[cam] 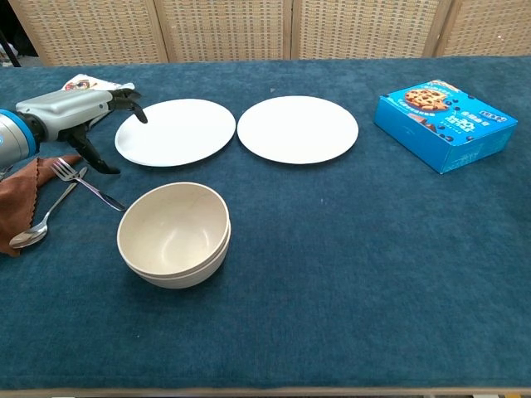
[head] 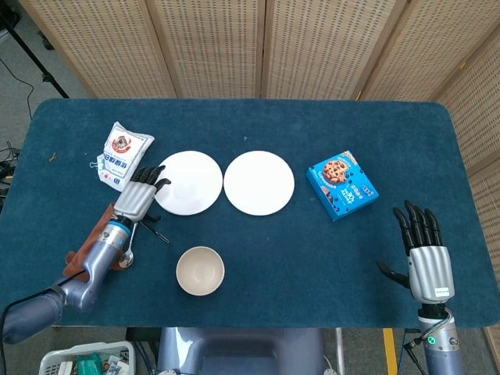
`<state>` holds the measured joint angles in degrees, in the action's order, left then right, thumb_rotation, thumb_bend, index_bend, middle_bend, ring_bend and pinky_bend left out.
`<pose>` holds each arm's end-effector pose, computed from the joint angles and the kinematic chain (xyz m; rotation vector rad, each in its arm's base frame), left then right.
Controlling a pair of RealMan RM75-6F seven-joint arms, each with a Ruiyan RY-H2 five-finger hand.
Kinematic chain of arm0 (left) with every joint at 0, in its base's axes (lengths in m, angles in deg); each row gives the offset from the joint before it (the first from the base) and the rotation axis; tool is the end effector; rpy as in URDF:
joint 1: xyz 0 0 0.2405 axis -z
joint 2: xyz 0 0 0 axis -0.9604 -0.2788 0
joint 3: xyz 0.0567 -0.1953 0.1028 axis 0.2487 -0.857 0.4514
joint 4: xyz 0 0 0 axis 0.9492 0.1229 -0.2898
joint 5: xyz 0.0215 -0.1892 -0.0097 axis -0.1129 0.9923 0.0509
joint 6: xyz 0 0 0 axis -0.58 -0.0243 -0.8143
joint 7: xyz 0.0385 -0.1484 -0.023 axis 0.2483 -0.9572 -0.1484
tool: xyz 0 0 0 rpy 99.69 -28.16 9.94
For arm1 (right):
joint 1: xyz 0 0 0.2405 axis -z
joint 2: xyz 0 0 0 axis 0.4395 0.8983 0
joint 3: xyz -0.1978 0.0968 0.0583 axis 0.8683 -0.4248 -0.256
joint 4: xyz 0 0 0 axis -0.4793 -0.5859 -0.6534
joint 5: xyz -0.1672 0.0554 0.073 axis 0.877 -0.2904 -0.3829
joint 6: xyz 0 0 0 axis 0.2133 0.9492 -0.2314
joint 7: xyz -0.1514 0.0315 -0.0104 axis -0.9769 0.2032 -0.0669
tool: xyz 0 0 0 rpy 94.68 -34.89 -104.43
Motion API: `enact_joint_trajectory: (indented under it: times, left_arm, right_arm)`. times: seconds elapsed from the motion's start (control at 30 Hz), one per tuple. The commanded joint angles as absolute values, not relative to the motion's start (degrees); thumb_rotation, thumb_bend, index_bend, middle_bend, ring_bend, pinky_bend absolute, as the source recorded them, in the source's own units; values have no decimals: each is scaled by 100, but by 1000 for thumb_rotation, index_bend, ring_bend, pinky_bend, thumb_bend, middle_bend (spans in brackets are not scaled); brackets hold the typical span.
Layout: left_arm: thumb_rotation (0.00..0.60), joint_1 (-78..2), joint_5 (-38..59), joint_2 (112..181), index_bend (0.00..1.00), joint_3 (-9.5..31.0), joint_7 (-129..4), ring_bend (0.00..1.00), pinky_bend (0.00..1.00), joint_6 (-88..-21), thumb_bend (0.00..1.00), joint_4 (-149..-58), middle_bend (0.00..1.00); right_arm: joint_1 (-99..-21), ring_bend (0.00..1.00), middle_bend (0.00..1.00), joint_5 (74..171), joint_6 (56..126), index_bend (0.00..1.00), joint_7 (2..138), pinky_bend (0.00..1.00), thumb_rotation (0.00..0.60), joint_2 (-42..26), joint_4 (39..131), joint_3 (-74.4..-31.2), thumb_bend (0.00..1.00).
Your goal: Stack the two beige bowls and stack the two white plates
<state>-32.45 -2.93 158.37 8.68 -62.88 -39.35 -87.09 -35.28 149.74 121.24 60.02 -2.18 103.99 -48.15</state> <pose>-0.1988 0.3763 0.0030 -1.7820 -0.9322 -0.8393 -0.2165 -0.2087 0.1287 1.3081 -0.7674 1.1930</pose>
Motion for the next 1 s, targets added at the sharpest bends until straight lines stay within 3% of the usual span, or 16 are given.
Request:
enact_joint_trajectory:
  times: [0.03, 0.4, 0.6, 1.0]
  left_arm:
    - [600, -3138, -279, 16097, 290, 822, -6312, 0, 0, -3947, 214, -8418, 0]
    - [600, -2979, -319, 16648, 366, 836, -6419, 0, 0, -3978, 382, -7746, 0]
    - [600, -2933, -360, 16797, 526, 861, -6539, 0, 0, -3964, 503, -7520, 0]
    - [600, -2968, -704, 17096, 878, 787, -7730, 0, 0, -4776, 526, -6954, 0]
  right_arm:
    - [-3521, 0, 0, 14965, 12112, 0, 6019, 0, 600, -214, 10394, -4835, 0]
    - [-3499, 0, 0, 14967, 12066, 0, 6082, 0, 600, -197, 10387, -4906, 0]
    - [-3484, 0, 0, 15001, 12072, 0, 6111, 0, 600, -198, 10381, -4920, 0]
    - [-3455, 0, 0, 15043, 12065, 0, 6194, 0, 600, -195, 10406, -4949, 0]
